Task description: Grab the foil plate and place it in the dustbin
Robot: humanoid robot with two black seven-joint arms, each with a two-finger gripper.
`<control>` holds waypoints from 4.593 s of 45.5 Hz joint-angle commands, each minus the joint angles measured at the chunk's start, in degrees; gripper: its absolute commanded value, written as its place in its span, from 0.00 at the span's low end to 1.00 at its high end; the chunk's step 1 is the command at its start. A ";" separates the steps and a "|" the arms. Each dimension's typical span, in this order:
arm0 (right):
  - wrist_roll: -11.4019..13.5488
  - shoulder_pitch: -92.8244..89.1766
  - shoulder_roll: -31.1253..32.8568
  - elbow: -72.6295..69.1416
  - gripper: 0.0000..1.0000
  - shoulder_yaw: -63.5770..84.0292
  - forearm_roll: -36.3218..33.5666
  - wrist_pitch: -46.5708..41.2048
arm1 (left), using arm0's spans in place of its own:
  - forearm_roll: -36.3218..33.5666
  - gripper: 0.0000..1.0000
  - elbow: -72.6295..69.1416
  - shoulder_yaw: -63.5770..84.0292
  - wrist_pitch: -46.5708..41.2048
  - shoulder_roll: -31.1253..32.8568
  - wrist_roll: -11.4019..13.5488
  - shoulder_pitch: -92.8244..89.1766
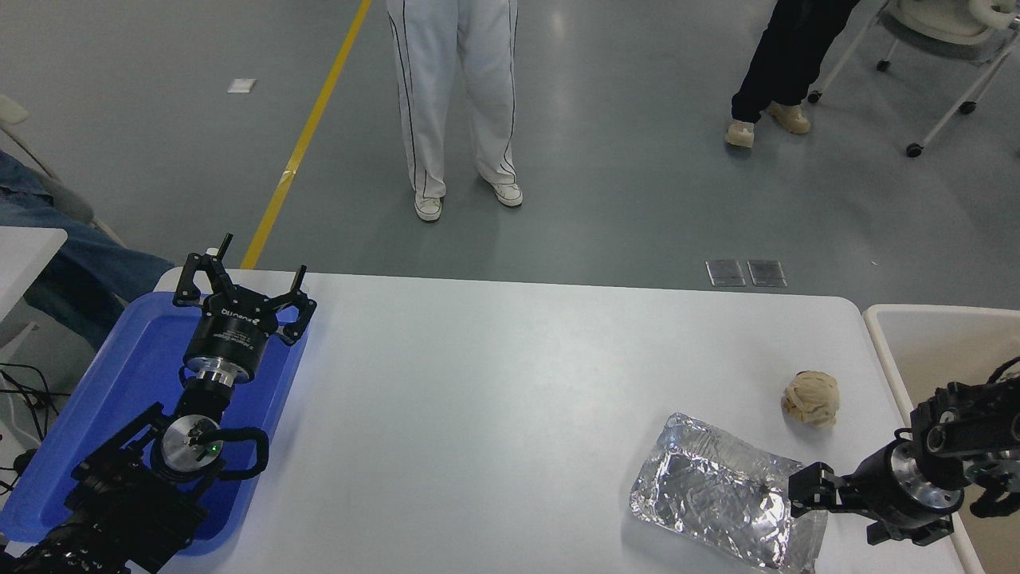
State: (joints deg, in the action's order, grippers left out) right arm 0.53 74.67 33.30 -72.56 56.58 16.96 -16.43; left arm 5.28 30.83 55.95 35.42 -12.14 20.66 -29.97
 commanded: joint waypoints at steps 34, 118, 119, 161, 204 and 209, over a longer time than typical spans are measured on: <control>0.09 -5.94 -0.34 2.60 0.00 -3.41 -7.21 -0.88 | -0.01 1.00 0.01 -0.05 0.00 0.01 0.00 0.00; 0.17 53.20 1.16 -8.12 0.00 17.07 -6.51 -28.57 | -0.01 1.00 -0.07 -0.05 -0.09 0.01 0.00 0.00; 0.17 54.08 1.16 -8.47 0.00 17.16 -6.24 -28.57 | -0.01 1.00 -0.07 -0.05 -0.09 0.01 0.00 0.09; 0.09 63.49 -4.47 -9.71 0.00 30.51 -4.84 -28.57 | -0.01 1.00 -0.07 -0.05 -0.18 0.01 0.00 0.00; 0.26 58.84 21.89 1.54 0.00 46.60 6.06 -28.57 | -0.01 1.00 -0.07 0.03 0.00 0.01 0.00 0.00; 0.17 57.17 22.34 3.30 0.00 45.72 6.06 -28.57 | -0.01 1.00 -0.07 0.03 0.00 0.01 0.00 0.09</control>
State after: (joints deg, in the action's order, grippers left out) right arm 0.73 133.75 52.90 -71.96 101.89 22.36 -45.00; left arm 5.28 30.81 55.98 35.41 -12.13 20.65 -29.94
